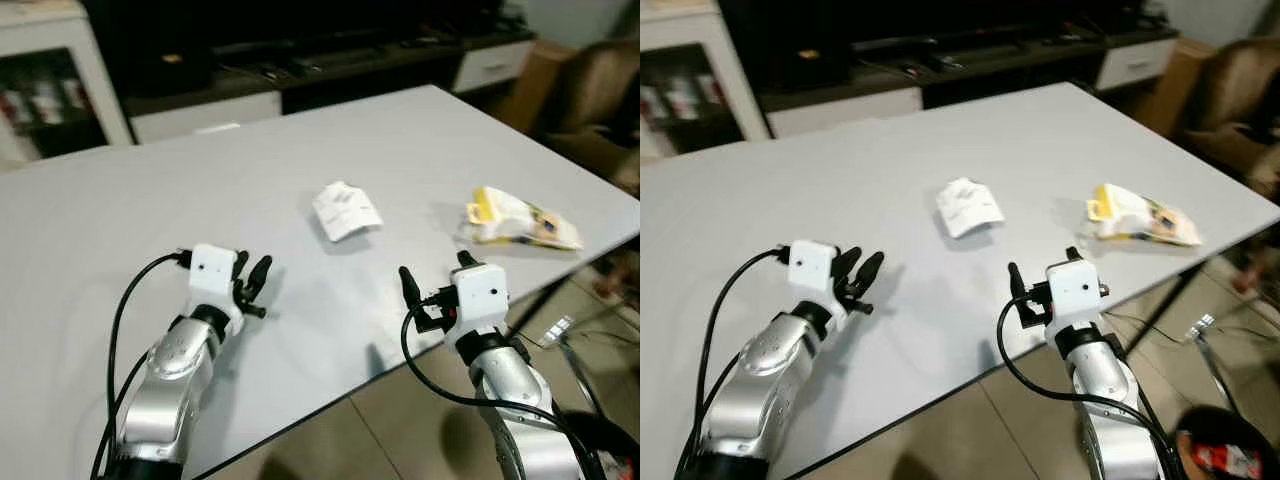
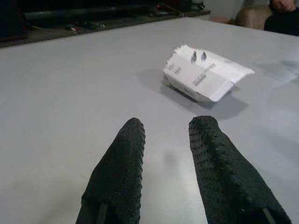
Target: Picking trash to rubbish bin
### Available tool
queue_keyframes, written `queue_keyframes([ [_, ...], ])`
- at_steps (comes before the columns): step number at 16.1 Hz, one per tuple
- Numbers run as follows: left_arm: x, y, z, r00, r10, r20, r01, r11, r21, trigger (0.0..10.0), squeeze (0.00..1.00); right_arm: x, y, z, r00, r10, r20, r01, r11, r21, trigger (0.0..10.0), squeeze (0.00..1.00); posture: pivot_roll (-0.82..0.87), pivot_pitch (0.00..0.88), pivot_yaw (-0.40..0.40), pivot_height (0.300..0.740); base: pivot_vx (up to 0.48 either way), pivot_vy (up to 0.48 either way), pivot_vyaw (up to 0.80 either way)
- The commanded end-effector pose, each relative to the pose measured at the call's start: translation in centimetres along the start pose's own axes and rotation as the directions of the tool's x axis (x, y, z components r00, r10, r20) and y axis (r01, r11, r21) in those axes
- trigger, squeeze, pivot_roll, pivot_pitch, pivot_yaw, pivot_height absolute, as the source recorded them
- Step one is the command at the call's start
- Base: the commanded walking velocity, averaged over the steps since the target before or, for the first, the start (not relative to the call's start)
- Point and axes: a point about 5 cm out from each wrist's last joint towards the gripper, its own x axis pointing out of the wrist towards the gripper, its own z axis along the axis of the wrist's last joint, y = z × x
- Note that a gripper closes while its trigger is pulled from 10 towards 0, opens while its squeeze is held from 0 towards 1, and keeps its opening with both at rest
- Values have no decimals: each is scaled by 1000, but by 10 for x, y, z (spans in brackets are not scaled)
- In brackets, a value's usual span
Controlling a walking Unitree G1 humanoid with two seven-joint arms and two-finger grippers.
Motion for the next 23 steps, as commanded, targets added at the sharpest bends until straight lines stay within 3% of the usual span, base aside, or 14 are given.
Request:
queue_keyframes([
  [1,-1,-1,5,1000,5,19,-5,1000,21,10000,0,4,1,-1,1000,24,-18,-24,1000,-12,10000,0,-33,0,-41,740,0,0,0],
  [3,3,0,0,1000,21,-7,-22,999,-32,10000,0,7,2,-6,998,46,-42,-47,998,-35,10000,0,-20,0,-43,740,0,0,0],
  [5,15,0,-7,998,-31,-58,26,996,-84,10000,0,6,3,-8,998,32,-53,-33,999,-20,10000,0,-22,0,-37,740,0,0,0],
  [6,26,4,-11,995,-36,-93,24,991,-128,10000,1000,6,6,-7,998,31,-51,-32,999,-17,10000,0,-35,0,-21,740,0,0,0],
  [8,50,7,-9,993,-59,-105,39,982,-183,10000,1000,3,7,-7,999,26,-48,-26,1000,-12,10000,0,-67,0,7,740,0,0,0],
  [9,62,5,2,993,-89,-80,77,986,-149,10000,1000,-1,6,-7,999,15,-48,-15,1000,-14,10000,0,-91,0,38,740,0,0,0],
  [11,67,3,10,994,-95,-53,90,991,-98,10000,1000,-4,3,-8,999,-12,-52,11,1000,-13,10000,0,-102,0,56,740,0,0,0],
  [12,66,0,12,995,-96,-28,93,993,-69,10000,0,-6,-2,-10,996,-64,-57,65,998,22,10000,0,-105,0,70,740,0,0,0],
  [15,57,0,12,994,-98,50,98,995,1,10000,0,-2,0,-12,993,-102,-65,107,992,71,10000,0,-112,0,81,740,0,0,0],
  [16,53,3,14,994,-86,60,84,996,38,10000,0,6,2,-14,992,-99,-82,109,986,126,10000,0,-103,0,77,740,0,0,0],
  [17,45,8,18,995,-72,74,65,994,90,10000,0,22,8,-15,993,-77,-93,96,969,228,10000,384,-81,0,62,740,0,0,0],
  [18,35,16,24,994,-54,93,44,992,115,10000,0,43,15,-15,994,-40,-99,69,947,314,10000,1000,-64,0,52,740,0,0,0],
  [21,4,25,34,985,-125,120,102,977,186,10000,0,85,24,-13,993,9,-118,46,890,454,10000,1000,70,0,-12,740,0,0,0],
  [23,-12,25,43,978,-145,149,120,979,168,10000,0,101,26,-7,991,23,-132,47,864,500,10000,1000,110,0,-30,740,0,0,0],
])
